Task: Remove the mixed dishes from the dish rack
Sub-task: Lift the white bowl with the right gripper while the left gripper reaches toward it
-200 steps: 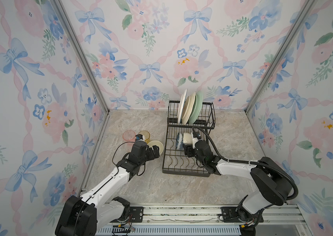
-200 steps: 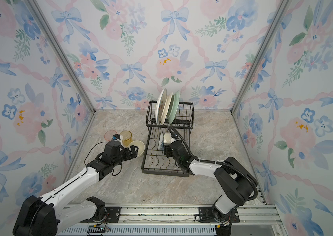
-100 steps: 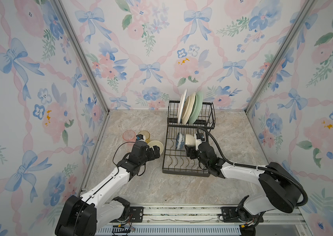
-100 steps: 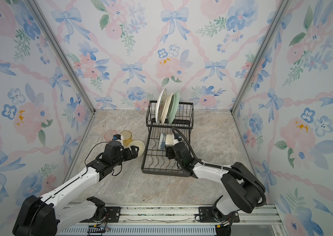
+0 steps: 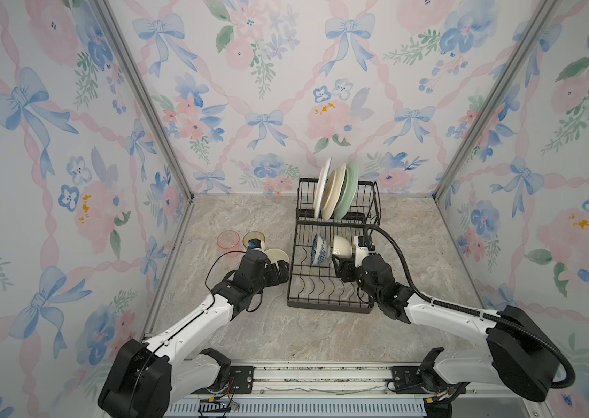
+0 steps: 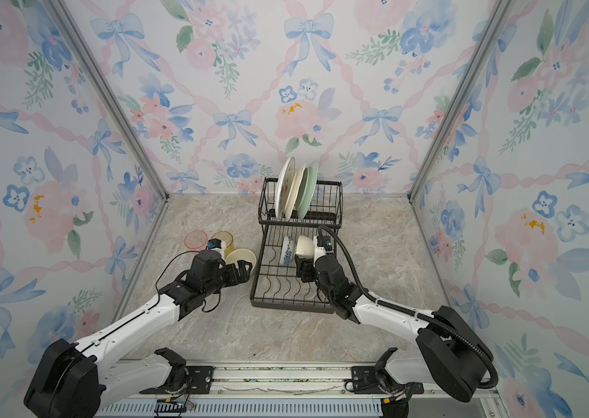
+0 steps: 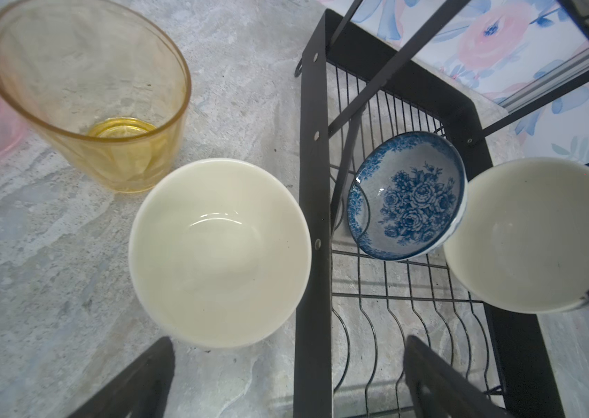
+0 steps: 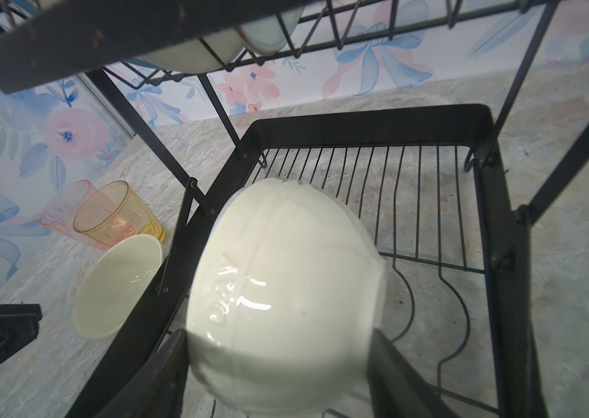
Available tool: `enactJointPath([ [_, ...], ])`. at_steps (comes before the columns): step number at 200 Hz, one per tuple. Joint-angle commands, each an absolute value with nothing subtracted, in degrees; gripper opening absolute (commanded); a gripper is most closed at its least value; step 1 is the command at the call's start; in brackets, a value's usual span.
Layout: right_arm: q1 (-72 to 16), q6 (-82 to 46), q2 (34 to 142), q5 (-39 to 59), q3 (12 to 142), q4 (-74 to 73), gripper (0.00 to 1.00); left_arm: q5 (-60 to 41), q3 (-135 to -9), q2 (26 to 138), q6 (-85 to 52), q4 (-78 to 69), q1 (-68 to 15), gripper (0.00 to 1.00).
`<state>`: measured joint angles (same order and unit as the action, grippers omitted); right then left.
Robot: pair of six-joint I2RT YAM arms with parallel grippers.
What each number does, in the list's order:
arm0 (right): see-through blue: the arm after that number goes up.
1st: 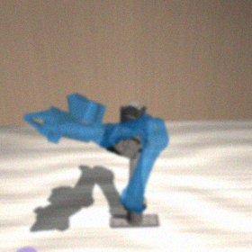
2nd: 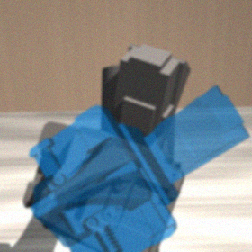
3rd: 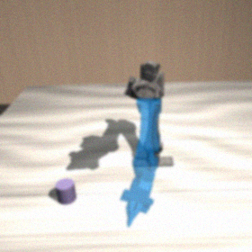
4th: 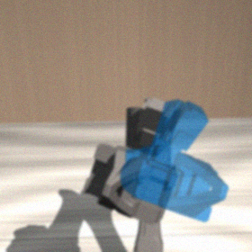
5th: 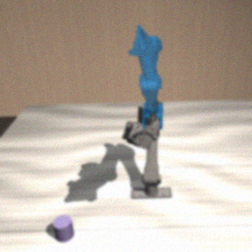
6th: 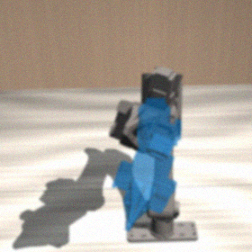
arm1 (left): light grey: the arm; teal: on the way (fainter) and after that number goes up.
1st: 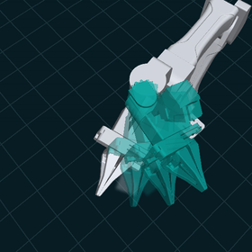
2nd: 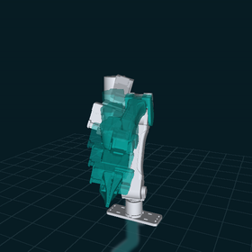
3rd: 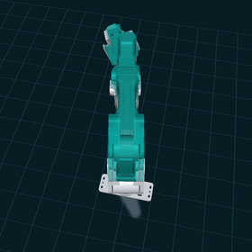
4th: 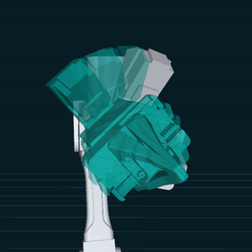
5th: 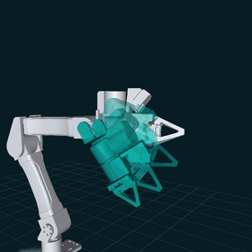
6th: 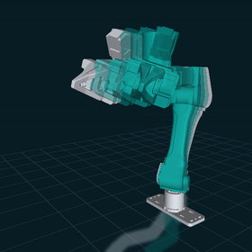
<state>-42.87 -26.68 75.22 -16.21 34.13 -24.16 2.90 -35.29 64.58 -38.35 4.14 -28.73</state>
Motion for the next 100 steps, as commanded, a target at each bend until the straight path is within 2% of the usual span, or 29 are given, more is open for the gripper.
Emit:
enactJointPath([
  [1, -43.67, -29.00, 72.92, -15.35, 33.42, -28.74, 0.67, 2.07, -37.89, 65.86, -39.67, 3.16, -30.24, 0.98],
  [100, -45.87, -31.07, 67.80, -14.02, 33.47, -29.92, 0.67, -0.15, -47.17, 77.12, -41.81, 3.12, -33.20, 0.98],
])
